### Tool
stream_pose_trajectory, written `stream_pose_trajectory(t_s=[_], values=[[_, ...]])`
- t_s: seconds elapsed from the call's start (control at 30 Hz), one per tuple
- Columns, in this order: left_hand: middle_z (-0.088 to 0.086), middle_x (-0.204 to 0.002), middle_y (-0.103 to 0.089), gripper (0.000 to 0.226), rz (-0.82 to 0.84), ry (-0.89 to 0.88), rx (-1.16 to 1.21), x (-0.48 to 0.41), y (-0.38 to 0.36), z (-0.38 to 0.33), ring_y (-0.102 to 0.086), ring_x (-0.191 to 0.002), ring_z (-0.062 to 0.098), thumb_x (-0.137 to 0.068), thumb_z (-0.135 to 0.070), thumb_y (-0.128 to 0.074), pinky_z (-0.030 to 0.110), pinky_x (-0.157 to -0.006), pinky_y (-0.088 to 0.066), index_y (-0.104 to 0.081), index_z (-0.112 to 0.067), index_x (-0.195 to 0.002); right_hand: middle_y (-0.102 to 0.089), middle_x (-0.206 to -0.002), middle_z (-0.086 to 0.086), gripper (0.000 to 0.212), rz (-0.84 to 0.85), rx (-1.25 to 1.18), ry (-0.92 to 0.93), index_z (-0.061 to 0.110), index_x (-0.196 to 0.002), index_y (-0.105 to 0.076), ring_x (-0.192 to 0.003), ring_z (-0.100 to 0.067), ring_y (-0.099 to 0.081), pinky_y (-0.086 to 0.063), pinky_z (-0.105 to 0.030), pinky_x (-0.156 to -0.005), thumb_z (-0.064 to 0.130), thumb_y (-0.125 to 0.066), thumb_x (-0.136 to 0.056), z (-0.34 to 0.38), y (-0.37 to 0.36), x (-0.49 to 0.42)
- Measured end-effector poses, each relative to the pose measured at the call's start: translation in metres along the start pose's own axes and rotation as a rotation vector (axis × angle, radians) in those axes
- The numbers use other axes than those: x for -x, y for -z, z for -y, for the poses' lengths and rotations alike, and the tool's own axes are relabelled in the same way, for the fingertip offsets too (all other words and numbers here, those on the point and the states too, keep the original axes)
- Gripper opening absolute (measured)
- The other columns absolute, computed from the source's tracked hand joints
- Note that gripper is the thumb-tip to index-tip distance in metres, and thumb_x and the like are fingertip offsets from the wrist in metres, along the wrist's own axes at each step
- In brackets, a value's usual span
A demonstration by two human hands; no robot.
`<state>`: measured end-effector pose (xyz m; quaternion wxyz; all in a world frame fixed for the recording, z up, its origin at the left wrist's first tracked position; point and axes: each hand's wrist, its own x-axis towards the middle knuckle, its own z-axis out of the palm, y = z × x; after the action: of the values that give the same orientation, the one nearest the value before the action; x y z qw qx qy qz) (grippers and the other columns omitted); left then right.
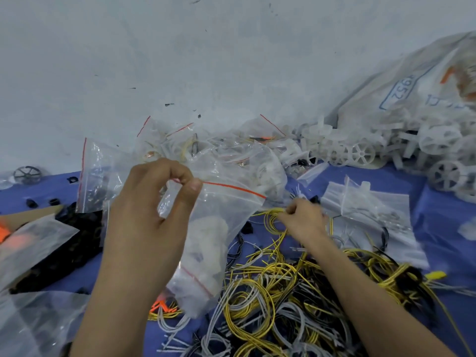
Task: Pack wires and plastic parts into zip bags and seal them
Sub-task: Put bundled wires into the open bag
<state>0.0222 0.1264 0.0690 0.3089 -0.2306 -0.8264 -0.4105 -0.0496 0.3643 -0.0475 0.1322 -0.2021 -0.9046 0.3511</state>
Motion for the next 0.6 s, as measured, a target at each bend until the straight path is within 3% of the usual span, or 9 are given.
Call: stream_pose_trajectory(t_s=[0.07, 0.1, 0.17, 0.27, 0.33, 0.43, 0.5, 0.6], values=[[-0.014, -0.086, -0.054, 0.013, 0.069, -0.008, -0.050, 0.000, 0.002, 0.001, -0.047, -0.067, -0.016, -0.084, -0.044, -0.060, 0.001, -0.063, -0.031, -0.053, -0.035, -0.077, -0.050, -0.066, -0.003, 0.027, -0.037, -0.155, 0.059, 0.016, -0.067, -0.042, -0.070, -0.025, -0.050, -0.040, -0.031, -0.058, 0.022, -0.064, -0.081, 0.003, 0.016, -0.003], [-0.015, -0.089, -0.055, 0.013, 0.104, -0.005, -0.039, 0.000, 0.003, 0.001, -0.049, -0.072, -0.016, -0.078, -0.049, -0.056, 0.001, -0.066, -0.032, -0.055, -0.036, -0.077, -0.049, -0.065, -0.003, 0.024, -0.035, -0.205, 0.095, 0.016, -0.070, -0.042, -0.064, -0.023, -0.046, -0.035, -0.030, -0.052, 0.018, -0.063, -0.081, 0.005, 0.025, -0.005], [-0.018, -0.096, -0.057, 0.023, 0.177, -0.004, -0.014, 0.000, 0.004, 0.001, -0.052, -0.088, -0.013, -0.064, -0.055, -0.056, 0.000, -0.073, -0.032, -0.059, -0.036, -0.077, -0.054, -0.068, -0.007, 0.010, -0.003, -0.260, 0.098, 0.014, -0.088, -0.050, -0.056, -0.021, -0.047, -0.035, -0.027, -0.047, 0.010, -0.058, -0.083, 0.009, 0.044, -0.009], [-0.018, -0.100, -0.058, 0.029, 0.249, -0.065, -0.020, -0.001, 0.005, 0.003, -0.052, -0.096, -0.012, -0.057, -0.053, -0.061, -0.001, -0.078, -0.031, -0.064, -0.032, -0.076, -0.062, -0.089, -0.018, 0.035, 0.115, -0.153, 0.027, 0.008, -0.121, -0.051, -0.055, -0.019, -0.049, -0.035, -0.025, -0.046, 0.007, -0.053, -0.086, 0.009, 0.062, -0.009], [-0.017, -0.094, -0.059, 0.020, 0.238, -0.108, -0.028, -0.002, 0.006, 0.003, -0.053, -0.092, -0.010, -0.061, -0.050, -0.059, 0.001, -0.075, -0.033, -0.063, -0.034, -0.071, -0.061, -0.096, -0.024, 0.028, 0.140, 0.009, 0.025, -0.002, -0.110, -0.058, -0.063, -0.023, -0.047, -0.033, -0.025, -0.052, 0.003, -0.053, -0.084, 0.007, 0.071, -0.010], [-0.014, -0.085, -0.056, 0.015, 0.214, -0.128, -0.012, -0.002, 0.007, -0.002, -0.054, -0.080, -0.008, -0.062, -0.052, -0.061, 0.002, -0.069, -0.034, -0.061, -0.038, -0.067, -0.057, -0.080, -0.011, 0.010, 0.053, 0.079, 0.095, 0.009, -0.089, -0.060, -0.076, -0.025, -0.050, -0.034, -0.026, -0.057, 0.003, -0.054, -0.083, 0.006, 0.085, -0.010], [-0.015, -0.081, -0.054, 0.025, 0.202, -0.120, -0.009, -0.001, 0.010, -0.007, -0.052, -0.072, -0.005, -0.053, -0.058, -0.076, 0.003, -0.065, -0.033, -0.061, -0.042, -0.066, -0.056, -0.076, -0.005, 0.015, -0.044, -0.110, 0.162, 0.014, -0.086, -0.057, -0.077, -0.025, -0.052, -0.039, -0.027, -0.059, 0.001, -0.050, -0.086, 0.009, 0.093, -0.010], [-0.014, -0.077, -0.051, 0.014, 0.195, -0.127, -0.032, 0.000, 0.010, -0.009, -0.048, -0.071, 0.001, -0.058, -0.049, -0.072, 0.005, -0.064, -0.033, -0.061, -0.046, -0.066, -0.054, -0.077, -0.006, 0.024, -0.074, -0.748, 0.136, 0.015, -0.084, -0.055, -0.063, -0.024, -0.061, -0.057, -0.032, -0.058, -0.001, -0.042, -0.095, 0.023, 0.102, -0.001]])
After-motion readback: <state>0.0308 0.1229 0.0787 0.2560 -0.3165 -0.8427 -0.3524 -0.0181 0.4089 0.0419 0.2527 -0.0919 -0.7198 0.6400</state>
